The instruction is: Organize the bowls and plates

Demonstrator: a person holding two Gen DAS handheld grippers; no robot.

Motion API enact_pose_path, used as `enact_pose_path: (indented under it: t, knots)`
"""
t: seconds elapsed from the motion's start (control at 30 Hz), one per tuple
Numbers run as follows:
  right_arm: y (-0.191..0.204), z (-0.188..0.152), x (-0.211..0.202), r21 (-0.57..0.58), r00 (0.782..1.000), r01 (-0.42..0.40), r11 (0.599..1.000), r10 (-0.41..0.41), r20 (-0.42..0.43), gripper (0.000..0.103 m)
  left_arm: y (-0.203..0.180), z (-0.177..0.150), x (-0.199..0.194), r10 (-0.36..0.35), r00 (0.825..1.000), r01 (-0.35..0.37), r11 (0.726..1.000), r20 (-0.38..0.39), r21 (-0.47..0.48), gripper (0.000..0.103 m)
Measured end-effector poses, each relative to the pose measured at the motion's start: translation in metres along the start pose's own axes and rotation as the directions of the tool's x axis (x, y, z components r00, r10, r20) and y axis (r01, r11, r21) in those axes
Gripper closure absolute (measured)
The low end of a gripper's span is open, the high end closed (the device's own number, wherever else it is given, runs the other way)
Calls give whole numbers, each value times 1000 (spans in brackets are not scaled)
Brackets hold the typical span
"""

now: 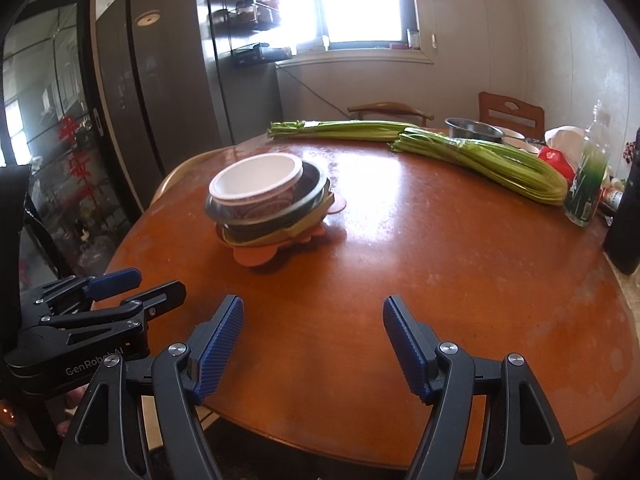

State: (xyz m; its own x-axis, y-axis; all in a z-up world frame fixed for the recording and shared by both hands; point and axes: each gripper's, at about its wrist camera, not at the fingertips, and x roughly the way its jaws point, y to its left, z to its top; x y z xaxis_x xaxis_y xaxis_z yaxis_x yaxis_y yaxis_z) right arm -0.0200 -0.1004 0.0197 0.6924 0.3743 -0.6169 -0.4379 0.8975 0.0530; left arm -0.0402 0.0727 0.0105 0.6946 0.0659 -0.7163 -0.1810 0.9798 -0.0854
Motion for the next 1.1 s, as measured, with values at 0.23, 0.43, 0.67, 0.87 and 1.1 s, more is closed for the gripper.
enact_pose_path:
  t: [0.23, 0.43, 0.67, 0.87, 1.1]
  knots:
    - [5, -11, -11, -12, 1000, -4, 1000, 4, 8, 29, -7, -14, -10, 7, 1000, -7, 1000, 7, 10, 43]
    - [8, -17, -18, -16, 1000, -11, 1000, 11, 12, 29, -7, -17, -16, 8, 1000, -8, 1000, 14, 9, 43]
    - [10, -21, -20, -15, 1000, -11, 1000, 11, 15, 29, -5, -20, -23, 15, 1000, -15, 1000, 22, -6, 43]
    - [10, -24, -23, -19, 1000, 4, 1000, -4, 17, 29, -9, -22, -29, 14, 999, -14, 1000, 30, 0, 43]
    - [12, -26, -27, -27, 1000, 8, 1000, -7, 15, 29, -9, -26, -33, 14, 999, -14, 1000, 38, 1, 42]
